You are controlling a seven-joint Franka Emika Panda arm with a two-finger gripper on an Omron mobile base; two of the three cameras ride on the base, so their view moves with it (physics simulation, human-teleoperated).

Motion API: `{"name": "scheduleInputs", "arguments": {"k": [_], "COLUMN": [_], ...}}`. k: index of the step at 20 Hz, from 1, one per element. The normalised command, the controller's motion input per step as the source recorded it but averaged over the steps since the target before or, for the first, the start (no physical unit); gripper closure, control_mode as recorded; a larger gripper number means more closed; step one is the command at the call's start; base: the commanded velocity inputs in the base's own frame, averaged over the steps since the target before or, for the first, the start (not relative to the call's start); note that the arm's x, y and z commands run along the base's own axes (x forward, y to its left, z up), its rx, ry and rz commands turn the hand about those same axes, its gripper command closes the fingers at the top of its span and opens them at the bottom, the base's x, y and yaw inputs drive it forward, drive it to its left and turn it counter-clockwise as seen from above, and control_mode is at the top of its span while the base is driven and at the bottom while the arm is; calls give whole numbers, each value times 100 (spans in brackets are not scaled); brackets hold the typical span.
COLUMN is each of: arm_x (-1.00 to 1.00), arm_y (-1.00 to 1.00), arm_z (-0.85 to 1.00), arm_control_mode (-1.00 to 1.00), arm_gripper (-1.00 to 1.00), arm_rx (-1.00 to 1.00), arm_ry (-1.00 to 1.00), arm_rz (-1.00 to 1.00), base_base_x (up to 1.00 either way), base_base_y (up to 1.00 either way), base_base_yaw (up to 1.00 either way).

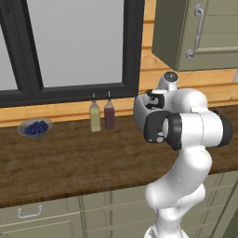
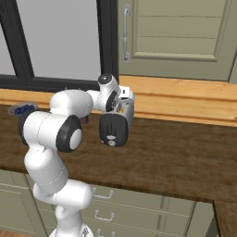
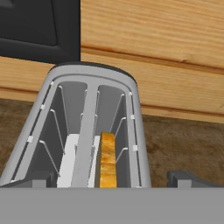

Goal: Start the toaster. Once the lever pops up, take the bread to the plate on the dining counter.

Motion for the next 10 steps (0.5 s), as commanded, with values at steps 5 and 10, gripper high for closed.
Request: {"name": "scheduleInputs", "arguments": {"k": [5,10], "arm_x": [0,0], "arm_y": [0,0], "arm_z": [0,0], "arm_control_mode": [-100,-100], "arm_gripper": [-100,-100], "arm_rx": [0,0], "arm_ry": [0,0], "arm_rz": [0,0], "base_base_x": [0,0], "base_base_y": [0,0], "base_base_yaw": [0,0]}}
